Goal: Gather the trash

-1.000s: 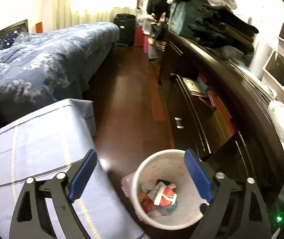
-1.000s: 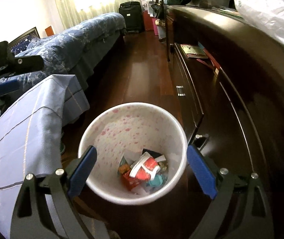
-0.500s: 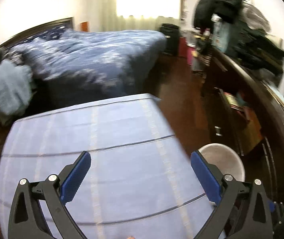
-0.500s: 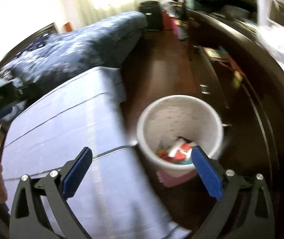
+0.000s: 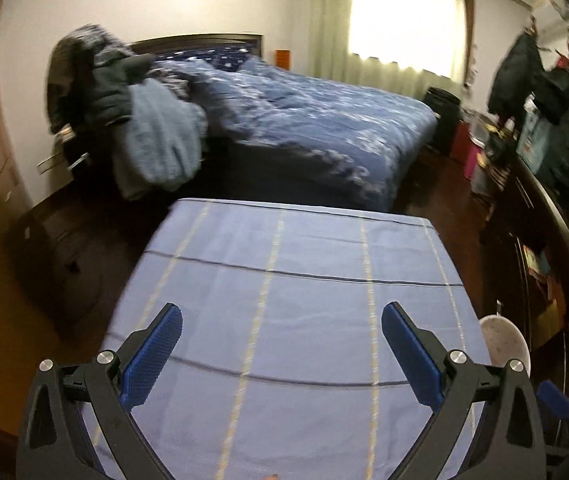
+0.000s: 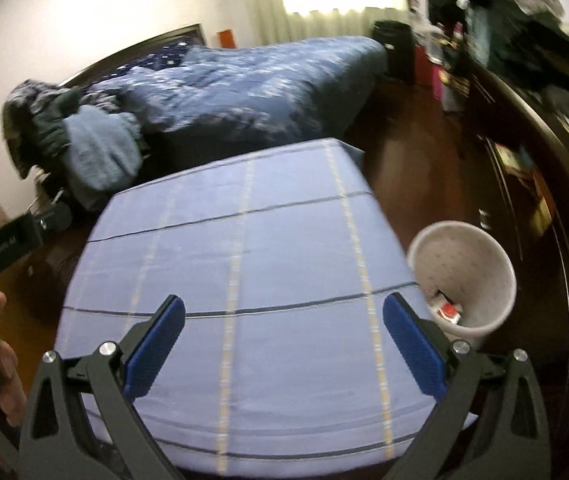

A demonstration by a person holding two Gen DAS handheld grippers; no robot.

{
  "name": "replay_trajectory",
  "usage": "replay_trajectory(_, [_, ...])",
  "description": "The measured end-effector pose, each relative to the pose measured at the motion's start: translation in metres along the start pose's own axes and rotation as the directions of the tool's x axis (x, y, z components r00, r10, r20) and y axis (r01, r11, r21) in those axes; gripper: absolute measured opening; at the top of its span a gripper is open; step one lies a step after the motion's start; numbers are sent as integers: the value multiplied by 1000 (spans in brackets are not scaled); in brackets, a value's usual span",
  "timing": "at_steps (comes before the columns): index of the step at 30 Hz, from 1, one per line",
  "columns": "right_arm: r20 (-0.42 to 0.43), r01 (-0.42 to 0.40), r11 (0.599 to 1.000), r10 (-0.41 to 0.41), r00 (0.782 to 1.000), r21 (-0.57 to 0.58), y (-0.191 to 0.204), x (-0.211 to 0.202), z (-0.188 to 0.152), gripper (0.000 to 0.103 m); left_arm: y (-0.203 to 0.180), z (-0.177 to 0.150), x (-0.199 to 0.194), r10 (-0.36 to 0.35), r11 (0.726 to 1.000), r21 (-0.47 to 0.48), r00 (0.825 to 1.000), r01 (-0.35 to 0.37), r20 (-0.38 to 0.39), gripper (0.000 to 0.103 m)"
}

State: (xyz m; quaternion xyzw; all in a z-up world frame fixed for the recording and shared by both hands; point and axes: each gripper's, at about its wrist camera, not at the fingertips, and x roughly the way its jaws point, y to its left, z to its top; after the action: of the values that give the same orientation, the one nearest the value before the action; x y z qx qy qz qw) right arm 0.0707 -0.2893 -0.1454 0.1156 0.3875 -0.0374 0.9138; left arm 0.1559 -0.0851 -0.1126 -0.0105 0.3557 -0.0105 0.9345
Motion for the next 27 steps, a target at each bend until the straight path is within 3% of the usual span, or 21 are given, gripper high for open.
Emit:
replay_trajectory(5, [23, -37, 997, 38, 999, -61, 43, -26, 3, 100, 40, -3, -36, 17, 998, -65, 999, -15, 29, 99])
replay_trajectory(11, [49, -62, 992, 68, 996, -109, 75, -57, 0, 100, 62, -7, -79, 69, 995, -83, 994, -62, 88, 99])
replay_trajectory(19, [98, -76, 989, 88, 991, -124, 86, -101, -5, 100, 78, -9, -136, 39, 991, -136, 985, -16, 168, 99])
replay_trajectory(27, [145, -67, 988, 87, 986, -137, 86, -124, -6, 100, 73, -9, -166, 29, 993, -120, 972, -1, 234, 99])
